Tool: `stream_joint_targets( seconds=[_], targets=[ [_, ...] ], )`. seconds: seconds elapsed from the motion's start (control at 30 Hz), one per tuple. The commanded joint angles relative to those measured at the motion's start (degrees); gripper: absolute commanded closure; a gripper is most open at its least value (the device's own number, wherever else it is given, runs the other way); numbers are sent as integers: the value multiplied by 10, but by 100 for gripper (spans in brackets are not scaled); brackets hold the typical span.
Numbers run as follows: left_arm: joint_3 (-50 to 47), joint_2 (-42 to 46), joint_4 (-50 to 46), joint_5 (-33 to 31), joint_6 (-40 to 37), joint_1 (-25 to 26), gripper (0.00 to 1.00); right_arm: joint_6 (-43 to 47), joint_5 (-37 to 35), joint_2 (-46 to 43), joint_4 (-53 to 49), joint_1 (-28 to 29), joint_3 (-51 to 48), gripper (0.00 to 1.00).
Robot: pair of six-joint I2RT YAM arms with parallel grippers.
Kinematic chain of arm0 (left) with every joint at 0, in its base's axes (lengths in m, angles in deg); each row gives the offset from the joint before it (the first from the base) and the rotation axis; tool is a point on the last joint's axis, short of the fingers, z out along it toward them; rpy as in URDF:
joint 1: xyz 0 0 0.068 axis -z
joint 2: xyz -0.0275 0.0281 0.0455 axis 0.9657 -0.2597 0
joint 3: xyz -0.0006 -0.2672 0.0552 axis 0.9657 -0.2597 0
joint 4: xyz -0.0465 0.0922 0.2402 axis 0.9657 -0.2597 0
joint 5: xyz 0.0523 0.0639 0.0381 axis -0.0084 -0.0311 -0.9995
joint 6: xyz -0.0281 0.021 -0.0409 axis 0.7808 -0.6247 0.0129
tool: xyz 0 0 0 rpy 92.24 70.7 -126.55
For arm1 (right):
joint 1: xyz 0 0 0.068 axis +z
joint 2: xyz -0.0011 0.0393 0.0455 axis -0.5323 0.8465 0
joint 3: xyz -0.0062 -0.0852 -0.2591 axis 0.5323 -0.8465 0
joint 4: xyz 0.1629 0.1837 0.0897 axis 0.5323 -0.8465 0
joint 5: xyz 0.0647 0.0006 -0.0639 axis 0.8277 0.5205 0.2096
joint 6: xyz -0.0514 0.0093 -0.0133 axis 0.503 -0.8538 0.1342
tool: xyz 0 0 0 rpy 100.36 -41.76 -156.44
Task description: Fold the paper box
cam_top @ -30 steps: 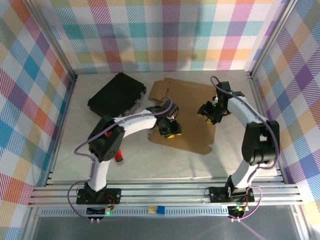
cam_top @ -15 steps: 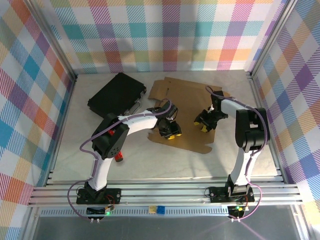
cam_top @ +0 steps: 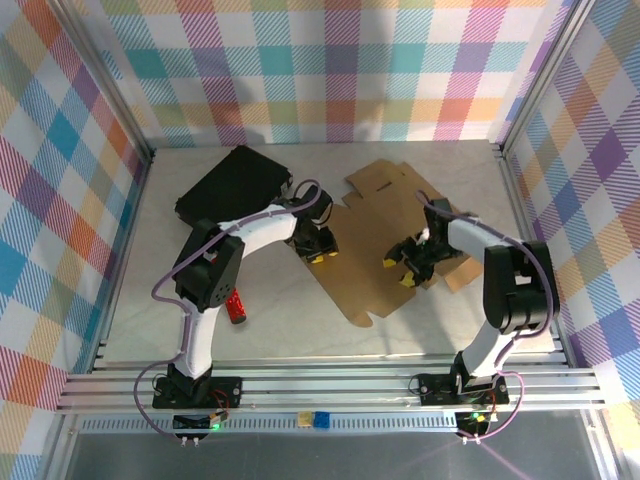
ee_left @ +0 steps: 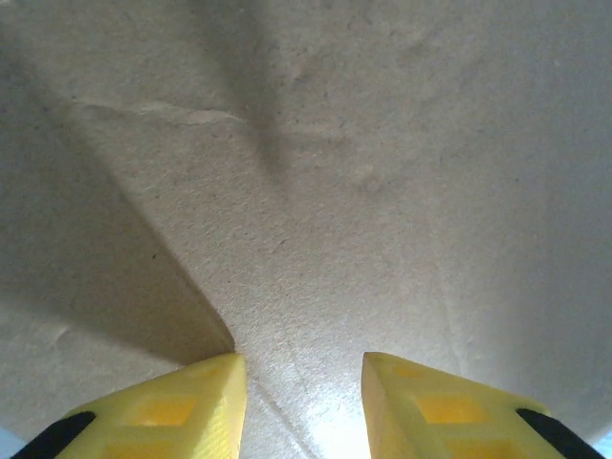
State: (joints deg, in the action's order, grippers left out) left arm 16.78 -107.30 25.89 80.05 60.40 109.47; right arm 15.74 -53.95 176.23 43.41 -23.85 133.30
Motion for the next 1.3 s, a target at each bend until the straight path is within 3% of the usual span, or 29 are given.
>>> stream_joint_targets(
  seconds=[0.0,0.17,0.37,0.57,0.77,1.0,1.1,1.27],
  targets=[
    [22,47,-47,-12,5,12,62,74,-46,-32,-75,-16,106,38],
    [26,32,2,78,53,58,60,98,-84,-13,-81,-77,139,38],
    [37,-3,11,88,64,78,60,110,-87,25,-63,-128,131,39],
    [19,-20,-72,27,-7,71,60,120,-108,53,-74,-173,147,39],
    [-48,8,-81,-10,-39,58,60,137,-145,53,-85,-229,162,29],
    [-9,-11,-111,-48,-65,51,60,177,-162,86,-81,-275,159,23],
    [2,-21,-117,-53,-70,51,60,196,-159,109,-84,-288,170,21],
    [11,-33,-126,-58,-76,50,61,211,-72,162,-82,-294,194,20]
  ],
)
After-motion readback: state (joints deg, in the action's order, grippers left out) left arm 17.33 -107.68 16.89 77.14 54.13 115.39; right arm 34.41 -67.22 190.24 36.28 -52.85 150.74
